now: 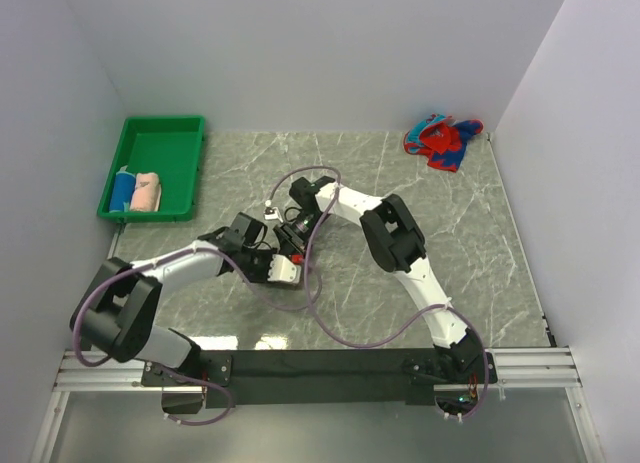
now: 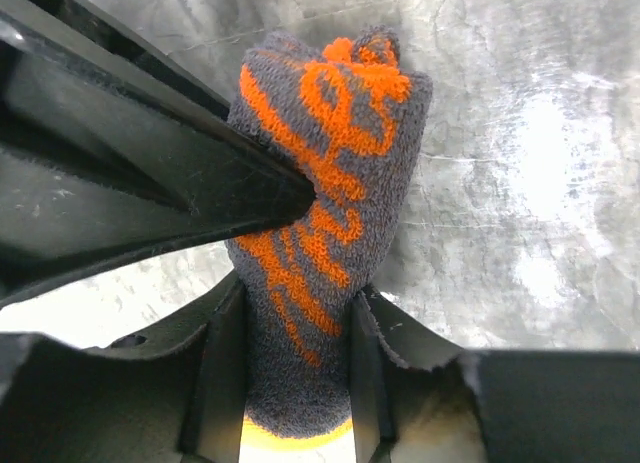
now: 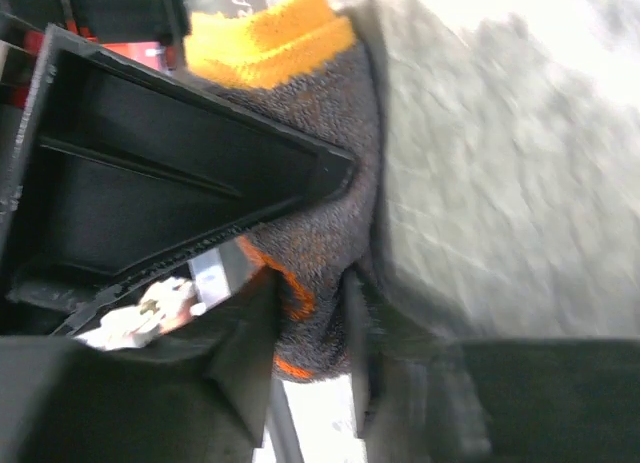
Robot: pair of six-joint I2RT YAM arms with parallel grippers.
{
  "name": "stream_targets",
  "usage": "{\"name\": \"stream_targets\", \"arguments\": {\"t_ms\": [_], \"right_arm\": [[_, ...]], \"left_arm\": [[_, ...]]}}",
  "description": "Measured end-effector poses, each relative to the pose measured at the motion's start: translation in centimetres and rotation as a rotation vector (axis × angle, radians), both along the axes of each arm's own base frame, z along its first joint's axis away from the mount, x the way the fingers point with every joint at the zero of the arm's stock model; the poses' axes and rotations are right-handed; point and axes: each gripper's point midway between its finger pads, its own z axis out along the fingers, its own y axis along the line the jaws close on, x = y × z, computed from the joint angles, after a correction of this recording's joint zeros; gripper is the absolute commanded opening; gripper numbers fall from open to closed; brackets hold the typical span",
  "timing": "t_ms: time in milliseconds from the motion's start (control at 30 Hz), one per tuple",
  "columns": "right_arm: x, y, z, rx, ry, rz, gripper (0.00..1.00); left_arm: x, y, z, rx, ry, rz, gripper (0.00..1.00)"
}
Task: Roll the towels
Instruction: Place the rolled towel into the container
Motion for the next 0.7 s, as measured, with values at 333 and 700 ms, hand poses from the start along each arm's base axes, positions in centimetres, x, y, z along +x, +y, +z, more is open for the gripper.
{"name": "stream_targets", "arguments": {"t_ms": [333,700], "right_arm": [[4.0,-6.1,0.4,-0.157,-0.156,-0.121,0.62],[8.7,-17.2,3.9,-0.274,-0.282,-0.381,0.87]], "left_arm": [[-0.2,0.0,-0.3,0.037,0.091,0.011,0.33],[0.0,-0.3,-0.7,0.057,0.253,0.171,0.14]]}}
